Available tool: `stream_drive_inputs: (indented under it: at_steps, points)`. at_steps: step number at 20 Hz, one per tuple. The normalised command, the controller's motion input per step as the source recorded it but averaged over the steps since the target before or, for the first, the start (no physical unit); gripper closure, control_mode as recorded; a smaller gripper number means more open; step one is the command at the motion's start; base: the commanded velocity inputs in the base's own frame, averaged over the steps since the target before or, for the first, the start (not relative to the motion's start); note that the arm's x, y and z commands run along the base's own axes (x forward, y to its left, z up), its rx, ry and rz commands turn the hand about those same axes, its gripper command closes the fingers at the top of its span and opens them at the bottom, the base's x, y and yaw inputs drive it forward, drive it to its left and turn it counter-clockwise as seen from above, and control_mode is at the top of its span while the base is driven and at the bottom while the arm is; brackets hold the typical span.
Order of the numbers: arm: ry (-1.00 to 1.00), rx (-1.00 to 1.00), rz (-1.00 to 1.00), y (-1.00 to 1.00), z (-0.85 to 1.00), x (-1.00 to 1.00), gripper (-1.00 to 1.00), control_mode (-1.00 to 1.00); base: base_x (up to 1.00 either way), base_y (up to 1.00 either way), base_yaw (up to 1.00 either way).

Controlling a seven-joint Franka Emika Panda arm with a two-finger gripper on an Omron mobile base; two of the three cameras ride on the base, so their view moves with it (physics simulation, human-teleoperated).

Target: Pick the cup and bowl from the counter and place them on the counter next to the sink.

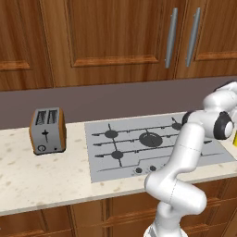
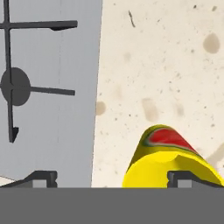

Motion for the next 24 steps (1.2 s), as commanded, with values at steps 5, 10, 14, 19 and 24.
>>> stream_drive_inputs:
  at_steps: [5, 10, 14, 19, 24]
  points:
    - [0.09, 0.00, -0.07, -0.04, -0.27, 0.05, -1.00, -1.00, 0.00, 0.00, 0.00]
    - [0.02, 0.00, -0.02, -0.11, -0.06, 0.12, -1.00, -1.00, 0.00, 0.00, 0.00]
    - [0.00, 0.00, 0.00, -0.03, 0.00, 0.01, -1.00, -1.00, 0.00, 0.00, 0.00]
    - [0.00, 0.00, 0.00, 0.00, 0.00, -0.02, -1.00, -1.00, 0.00, 0.00, 0.00]
    - [0.00, 0.00, 0.00, 0.00, 0.00, 0.00, -1.00, -1.00, 0.00, 0.00, 0.00]
